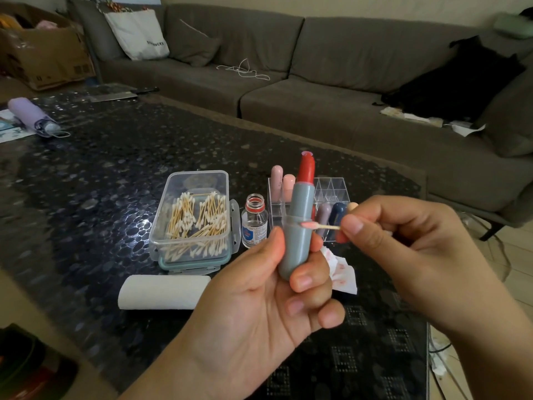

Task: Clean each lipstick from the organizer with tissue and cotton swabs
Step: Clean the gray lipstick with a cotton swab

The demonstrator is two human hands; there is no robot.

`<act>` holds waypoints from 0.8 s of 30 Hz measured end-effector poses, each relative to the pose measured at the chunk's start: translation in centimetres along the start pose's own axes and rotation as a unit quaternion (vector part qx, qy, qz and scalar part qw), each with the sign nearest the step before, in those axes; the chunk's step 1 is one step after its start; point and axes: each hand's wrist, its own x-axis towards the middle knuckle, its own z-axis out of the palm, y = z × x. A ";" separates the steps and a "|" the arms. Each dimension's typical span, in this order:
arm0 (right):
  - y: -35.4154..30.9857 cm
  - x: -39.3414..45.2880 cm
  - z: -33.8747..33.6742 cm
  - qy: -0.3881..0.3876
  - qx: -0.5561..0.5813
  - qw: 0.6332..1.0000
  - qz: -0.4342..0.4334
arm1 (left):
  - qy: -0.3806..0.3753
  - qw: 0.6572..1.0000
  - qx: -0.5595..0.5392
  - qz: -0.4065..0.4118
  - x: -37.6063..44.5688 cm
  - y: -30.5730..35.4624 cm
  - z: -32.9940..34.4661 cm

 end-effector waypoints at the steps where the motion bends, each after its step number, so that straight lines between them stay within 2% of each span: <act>1: 0.0 0.0 -0.1 0.008 0.001 1.000 0.002 | -0.002 1.000 -0.003 0.000 0.0 0.1 0.0; 5: 0.1 -0.1 0.0 0.002 -0.009 1.000 0.013 | 0.016 0.999 0.030 0.023 -0.2 0.2 -0.1; 9: -0.2 -0.1 0.4 -0.009 -0.035 0.999 0.025 | 0.082 0.987 0.121 0.061 0.0 -0.4 0.2; 14: -0.4 -0.3 0.1 -0.002 -0.084 0.996 0.025 | 0.160 0.958 0.213 0.109 0.0 -0.8 0.6; 19: -0.4 -0.4 0.0 0.030 -0.096 0.994 0.034 | 0.193 0.928 0.285 0.146 0.1 -0.8 0.6; 24: -0.6 -0.3 0.4 0.041 -0.115 0.992 0.017 | 0.200 0.889 0.387 0.142 -0.1 -1.1 0.6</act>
